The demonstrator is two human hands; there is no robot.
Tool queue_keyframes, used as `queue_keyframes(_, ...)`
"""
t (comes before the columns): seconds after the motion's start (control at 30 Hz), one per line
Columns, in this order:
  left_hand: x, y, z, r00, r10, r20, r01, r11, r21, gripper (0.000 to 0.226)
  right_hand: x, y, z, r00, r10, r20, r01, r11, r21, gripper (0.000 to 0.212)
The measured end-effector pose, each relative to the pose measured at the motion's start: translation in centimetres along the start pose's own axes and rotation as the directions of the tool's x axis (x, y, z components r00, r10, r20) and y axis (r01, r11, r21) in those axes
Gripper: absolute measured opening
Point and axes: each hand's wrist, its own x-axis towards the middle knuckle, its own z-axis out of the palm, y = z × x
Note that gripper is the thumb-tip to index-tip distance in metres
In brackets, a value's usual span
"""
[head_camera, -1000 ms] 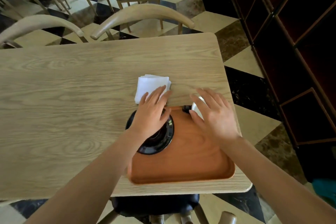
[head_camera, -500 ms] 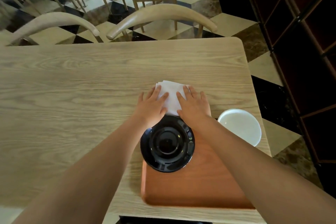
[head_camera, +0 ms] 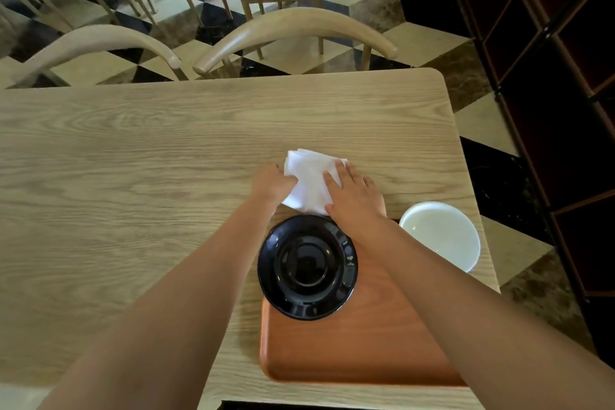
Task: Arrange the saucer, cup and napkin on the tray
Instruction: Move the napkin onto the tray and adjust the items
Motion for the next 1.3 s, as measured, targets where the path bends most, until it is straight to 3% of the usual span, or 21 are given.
queue_keyframes(0.03,-0.1,0.3,-0.3,0.998,-0.054,0.032,0.056,0.996,-0.065,0.007,0.0,-0.1,-0.1,1.0,0.0,0.003,0.0,1.0,0.003,0.063)
queue_keyframes(0.1,-0.3,0.7,-0.7,0.992,-0.097,0.076,0.106,0.986,-0.127,0.018,-0.2,-0.1,-0.2,1.0,-0.004,-0.003,0.004,1.0,0.023,0.062)
queue_keyframes(0.17,-0.9,1.3,-1.4,0.996,-0.028,0.09,0.04,0.99,-0.135,0.013,-0.4,-0.1,-0.6,1.0,0.0,-0.029,0.002,0.997,0.072,0.061)
queue_keyframes(0.23,-1.8,2.2,-2.1,0.994,0.056,0.094,-0.042,0.988,-0.149,0.002,-0.6,0.0,-1.3,0.996,0.036,-0.077,-0.018,0.973,0.23,0.057)
queue_keyframes(0.33,-3.5,3.4,-3.4,0.985,0.125,0.12,-0.094,0.967,-0.235,0.004,-1.3,-0.1,-2.3,0.979,0.107,-0.176,0.022,0.796,0.604,0.05)
queue_keyframes(0.43,-5.8,4.1,-4.6,0.977,0.16,0.143,-0.098,0.926,-0.365,0.009,-2.5,-0.2,-3.7,0.958,0.207,-0.198,0.056,0.543,0.838,0.046)
queue_keyframes(0.57,-9.8,3.5,-5.9,0.951,0.251,0.18,-0.133,0.859,-0.495,0.016,-5.8,0.1,-5.5,0.926,0.316,-0.206,0.113,0.289,0.951,0.038)
queue_keyframes(0.73,-15.6,-0.1,-4.8,0.952,0.272,0.138,-0.152,0.817,-0.556,0.017,-13.7,1.2,-5.6,0.875,0.406,-0.265,0.19,0.216,0.958,0.038)
queue_keyframes(0.87,-19.8,-2.9,-1.5,0.944,0.276,0.183,-0.116,0.792,-0.6,0.029,-19.5,2.1,-3.3,0.858,0.436,-0.271,0.153,0.287,0.946,0.041)
queue_keyframes(0.97,-22.2,-4.5,1.5,0.968,0.251,0.019,-0.195,0.796,-0.573,0.03,-22.6,2.9,-1.5,0.829,0.431,-0.357,0.161,0.427,0.89,0.042)
queue_keyframes(1.07,-23.8,-6.0,4.9,0.935,0.34,-0.102,-0.349,0.825,-0.445,0.021,-24.2,3.9,0.7,0.837,0.383,-0.39,0.106,0.587,0.802,0.031)
queue_keyframes(1.17,-24.1,-7.4,7.6,0.914,0.401,-0.056,-0.392,0.844,-0.366,0.015,-25.1,4.9,3.0,0.877,0.331,-0.349,0.034,0.682,0.731,0.023)
queue_keyframes(1.3,-23.8,-8.9,10.2,0.903,0.417,0.103,-0.391,0.897,-0.207,0.023,-25.5,6.3,5.5,0.93,0.275,-0.242,-0.035,0.725,0.688,0.029)
